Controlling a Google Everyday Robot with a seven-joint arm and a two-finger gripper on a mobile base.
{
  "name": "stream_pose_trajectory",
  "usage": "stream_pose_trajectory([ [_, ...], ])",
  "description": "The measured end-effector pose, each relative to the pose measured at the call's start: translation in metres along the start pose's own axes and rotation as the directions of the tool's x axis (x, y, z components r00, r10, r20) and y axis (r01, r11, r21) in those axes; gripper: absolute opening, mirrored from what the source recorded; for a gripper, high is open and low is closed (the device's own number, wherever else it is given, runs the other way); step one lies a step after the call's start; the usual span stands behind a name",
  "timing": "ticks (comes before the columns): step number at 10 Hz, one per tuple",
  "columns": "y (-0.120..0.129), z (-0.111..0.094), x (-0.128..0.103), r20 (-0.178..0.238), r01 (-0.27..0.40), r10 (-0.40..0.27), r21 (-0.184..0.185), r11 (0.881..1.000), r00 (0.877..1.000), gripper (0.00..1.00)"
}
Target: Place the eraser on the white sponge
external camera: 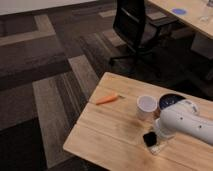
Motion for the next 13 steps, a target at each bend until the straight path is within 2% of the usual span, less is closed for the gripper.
stream_pose_trajectory([
  [3,0.0074,-0.002,0.0031,-0.019,0.007,-0.007,-0.008,1.0,1.0,0.0],
  [4,0.0091,-0.0033,0.0028,-0.023,0.006,-0.006,-0.01,1.0,1.0,0.03],
  [11,0.0084,-0.0035,0.0015,-0.021,0.007,-0.007,-0.009,1.0,1.0,0.04],
  [13,0.0083,-0.0035,0.0014,-0.021,0.007,-0.007,-0.009,1.0,1.0,0.0],
])
